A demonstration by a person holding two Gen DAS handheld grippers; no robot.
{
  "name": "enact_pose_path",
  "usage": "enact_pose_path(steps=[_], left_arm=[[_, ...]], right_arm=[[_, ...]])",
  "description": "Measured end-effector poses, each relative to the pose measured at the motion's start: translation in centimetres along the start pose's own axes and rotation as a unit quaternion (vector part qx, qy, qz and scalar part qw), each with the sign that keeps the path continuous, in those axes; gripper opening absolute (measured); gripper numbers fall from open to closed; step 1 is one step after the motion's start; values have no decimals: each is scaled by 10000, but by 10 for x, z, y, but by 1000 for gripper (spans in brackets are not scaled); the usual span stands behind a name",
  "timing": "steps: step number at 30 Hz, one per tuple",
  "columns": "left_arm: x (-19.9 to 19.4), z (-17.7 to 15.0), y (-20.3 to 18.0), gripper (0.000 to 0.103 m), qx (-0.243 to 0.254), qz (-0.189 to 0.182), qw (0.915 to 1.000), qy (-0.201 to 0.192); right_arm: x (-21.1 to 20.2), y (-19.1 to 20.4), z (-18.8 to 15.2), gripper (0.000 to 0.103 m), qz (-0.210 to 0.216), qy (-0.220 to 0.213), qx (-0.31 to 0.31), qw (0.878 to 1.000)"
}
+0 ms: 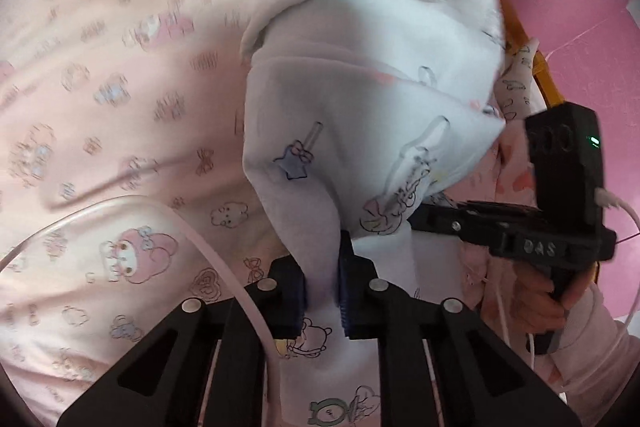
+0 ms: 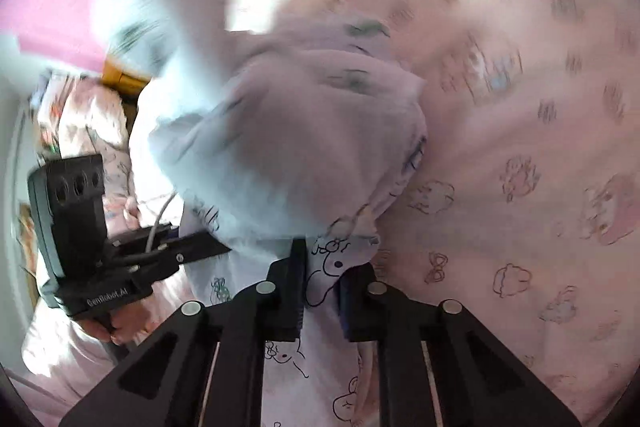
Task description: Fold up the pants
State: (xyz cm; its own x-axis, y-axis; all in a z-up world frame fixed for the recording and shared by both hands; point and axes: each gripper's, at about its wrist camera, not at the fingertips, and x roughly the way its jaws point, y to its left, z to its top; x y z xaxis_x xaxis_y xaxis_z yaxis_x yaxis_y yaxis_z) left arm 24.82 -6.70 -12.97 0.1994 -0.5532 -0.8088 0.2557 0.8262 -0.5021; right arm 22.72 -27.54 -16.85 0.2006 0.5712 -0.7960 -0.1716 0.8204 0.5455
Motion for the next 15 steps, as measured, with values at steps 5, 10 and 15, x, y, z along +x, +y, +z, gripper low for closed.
enact_pose_path(steps=[5, 10, 15], left_arm=[[-45, 6, -17, 12, 337, 351, 9972, -562], [-101, 17, 2, 12, 336, 763, 9905, -1092], [-130, 42, 45, 12, 289, 1239, 9814, -1440]], right_arm=[[-25, 62, -2, 12, -237, -382, -437, 9980], [-37, 119, 32, 12, -248, -689, -888, 9934], [-29, 172, 76, 12, -256, -824, -1258, 9883]])
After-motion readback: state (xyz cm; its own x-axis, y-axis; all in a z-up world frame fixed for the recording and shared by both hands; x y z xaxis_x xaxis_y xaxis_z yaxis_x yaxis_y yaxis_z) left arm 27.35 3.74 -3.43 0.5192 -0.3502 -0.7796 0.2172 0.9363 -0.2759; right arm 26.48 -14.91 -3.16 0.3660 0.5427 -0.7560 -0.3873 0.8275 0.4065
